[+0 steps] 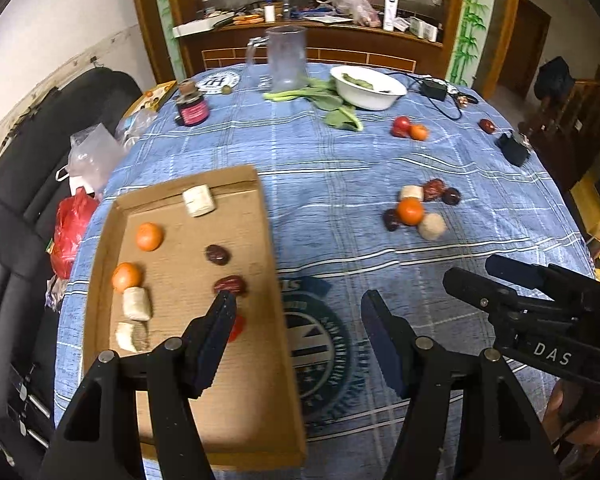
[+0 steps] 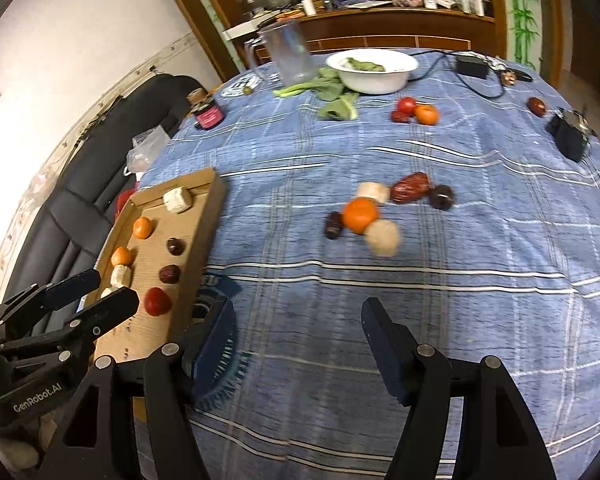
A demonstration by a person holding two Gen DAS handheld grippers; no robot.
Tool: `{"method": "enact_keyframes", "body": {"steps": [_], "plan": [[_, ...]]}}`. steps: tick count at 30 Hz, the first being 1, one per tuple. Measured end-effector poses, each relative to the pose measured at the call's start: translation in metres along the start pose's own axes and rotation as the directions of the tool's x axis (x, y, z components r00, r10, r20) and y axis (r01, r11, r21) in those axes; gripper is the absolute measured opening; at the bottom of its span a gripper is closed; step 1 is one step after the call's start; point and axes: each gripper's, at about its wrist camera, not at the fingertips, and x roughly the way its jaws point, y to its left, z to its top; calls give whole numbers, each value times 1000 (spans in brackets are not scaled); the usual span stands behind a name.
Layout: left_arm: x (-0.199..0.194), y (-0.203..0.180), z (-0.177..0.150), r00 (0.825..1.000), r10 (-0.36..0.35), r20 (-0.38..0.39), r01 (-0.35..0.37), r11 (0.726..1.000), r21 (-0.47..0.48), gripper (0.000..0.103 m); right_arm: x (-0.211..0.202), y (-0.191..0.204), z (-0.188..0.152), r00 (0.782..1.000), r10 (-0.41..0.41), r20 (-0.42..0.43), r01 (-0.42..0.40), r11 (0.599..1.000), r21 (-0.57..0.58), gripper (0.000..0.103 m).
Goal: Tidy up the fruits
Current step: 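Move both grippers back toward the remaining fruit pile, then grasp a beige cube with the left gripper while the right grasps a dark date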
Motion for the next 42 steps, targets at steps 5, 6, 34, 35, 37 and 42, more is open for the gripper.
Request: {"method": "enact_keyframes", "body": {"steps": [5,6,34,35,37,42], "plan": [[0,-21,-3,1000,28,-1,-28,1000,9,64,-7,-19,-5,1000,-10,-9,10,1000,8,71],[0,-24,-4,1000,30,-2,-30,1000,8,64,-8,-22,-6,1000,-11,-12,11,1000,9,71],[37,-54,-3,998,25,-56,-28,998,-50,64,5,-78,-1,996,-35,-78,34,999,-8,72],[42,-52,-2,998,7,-63,-11,998,-68,64,7,-82,2,996,-39,-80,38,999,-7,72],[49,-49,-2,997,-17,-72,11,996,-89,64,11,-90,9,996,-40,-81,41,999,1,72],[73,-46,6,991,-87,-100,72,986,-147,64,21,-105,38,997,-45,-56,45,999,13,72]]}}
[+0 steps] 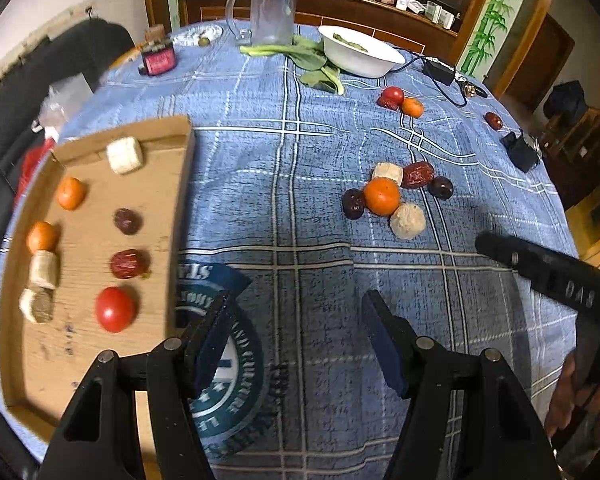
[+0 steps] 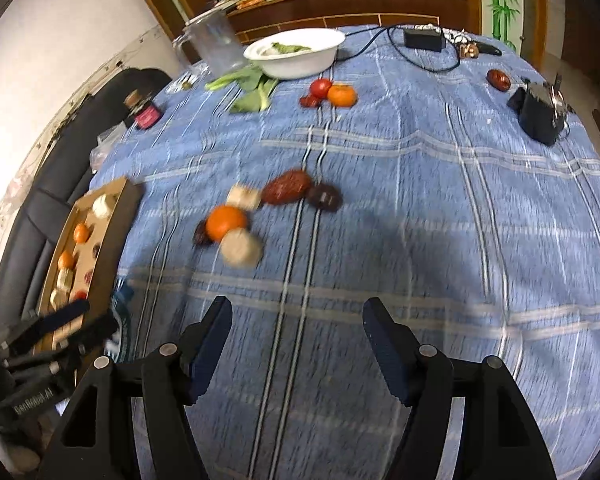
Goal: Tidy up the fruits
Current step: 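Grasp a beige cube with the left gripper while the right grasps a dark date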
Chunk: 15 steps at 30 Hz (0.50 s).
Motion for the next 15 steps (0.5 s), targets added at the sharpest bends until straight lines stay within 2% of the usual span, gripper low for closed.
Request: {"method": "enact_keyframes", "body": {"steps": [3,8,15], "plan": [[8,-3,7,999,-34,-6,34,999,-11,64,7,-4,17,1000,-4,8,4,1000,-6,72],[21,-26,19,989,-149,7,149,989,6,64,25,-11,35,999,-33,3,33,999,-37,72],[46,-52,35,978,-206,12,206,978,39,63,43,-9,43,999,-46,3,46,989,-142,71]]}}
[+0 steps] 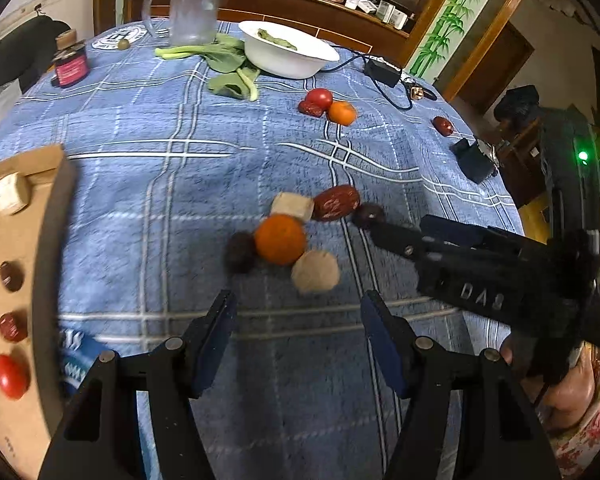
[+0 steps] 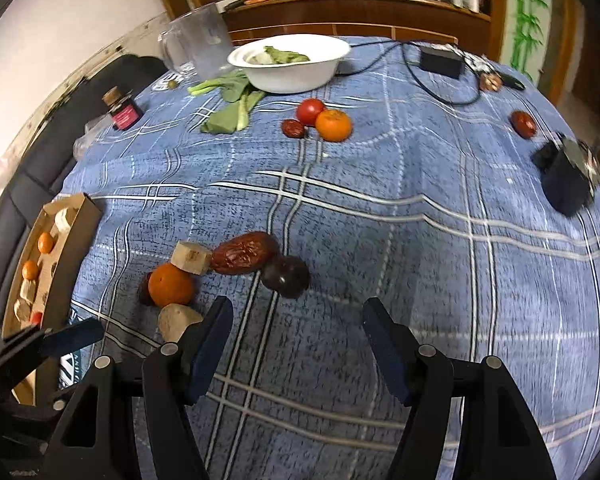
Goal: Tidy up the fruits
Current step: 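Grasp a beige cube with the left gripper while the right grasps a dark date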
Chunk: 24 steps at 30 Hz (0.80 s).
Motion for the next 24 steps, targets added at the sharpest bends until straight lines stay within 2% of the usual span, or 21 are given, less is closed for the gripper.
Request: {"method": "enact_keyframes", "body": {"steps": [3,6,7,8,11,13,16,19,21,22,24], "plan": [[12,0,6,1000,-9,-9,9,1000,-5,60,6,4,3,1000,-2,-1,2,999,-36,69],[24,1,8,999,-16,-29,16,1000,-5,45,14,8,6,1000,-11,-10,11,996,-86,58],[28,1,9,999,-20,-36,20,1000,-6,40,16,9,6,1000,-11,-15,10,995,-96,51],[30,0,9,999,-36,-32,36,999,-10,39,18,9,7,1000,-12,-20,9,995,-102,44],[32,-5,10,999,-37,-28,37,999,4,38,24,4,8,999,-4,-35,0,995,-96,38],[35,-9,10,999,-36,-30,36,999,17,38,24,0,8,999,11,-35,-14,996,-87,38],[39,-13,11,999,-39,-31,40,999,25,38,23,0,8,999,30,-42,-34,995,-90,29],[42,-16,12,999,-31,-26,32,999,39,38,20,0,8,998,38,-40,-41,996,-81,26],[43,-17,13,999,-35,-28,36,998,44,33,17,-1,7,998,43,-37,-46,997,-67,25],[43,-17,14,997,-67,-34,68,997,41,23,15,-2,6,998,46,-35,-48,997,-59,25],[43,-19,14,997,-68,-36,69,997,42,23,12,-4,5,998,49,-33,-50,998,-45,25]]}}
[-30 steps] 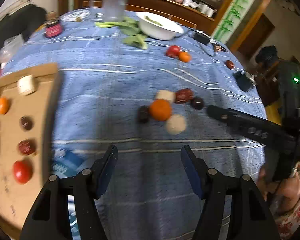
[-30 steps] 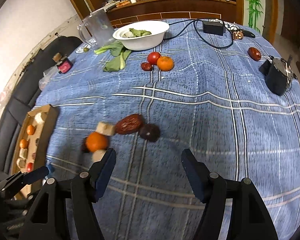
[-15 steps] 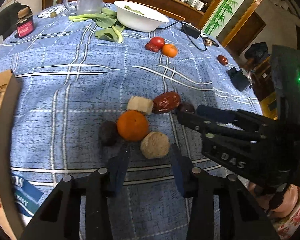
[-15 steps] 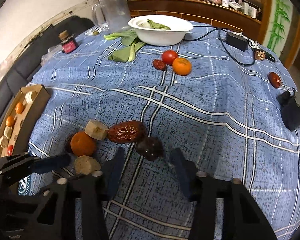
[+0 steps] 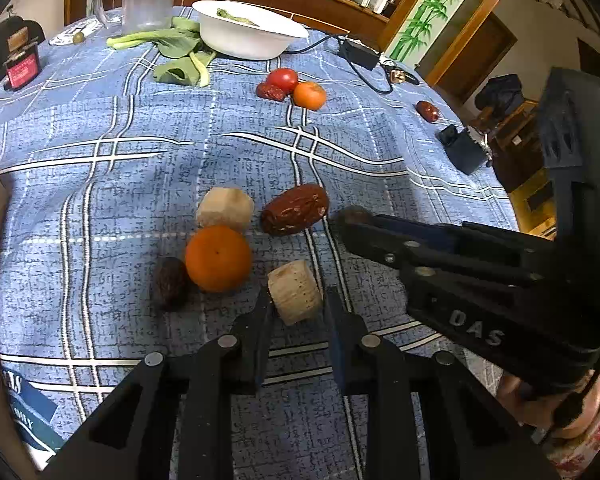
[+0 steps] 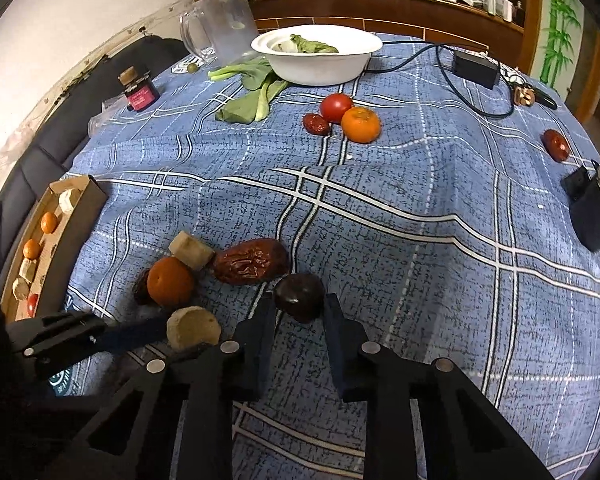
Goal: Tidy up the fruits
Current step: 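Grasp a beige cube with the left gripper while the right grasps a dark date, then carry the cube and dark date into the tray and open both grippers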
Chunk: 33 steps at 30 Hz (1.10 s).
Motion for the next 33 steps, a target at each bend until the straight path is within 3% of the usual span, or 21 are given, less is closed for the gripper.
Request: {"method": "enact_keyframes", "body": {"steps": [7,18,27,33], "plan": [[-16,5,-6,1000,7,16,-7,1000,-11,23,-16,-4,-5,1000,10,15,-11,999,45,25],[-87,45,-30,997,16,77,-8,995,-102,23,-36,27,-21,995,102,22,-104,989,105,25],[-157,130,-78,988,136,78,-118,972,-205,24,-48,112,-20,973,227,30,-229,971,71,26],[-188,190,-116,972,234,33,-218,941,-257,24,-40,196,-28,947,320,-29,-321,947,1,26]]}}
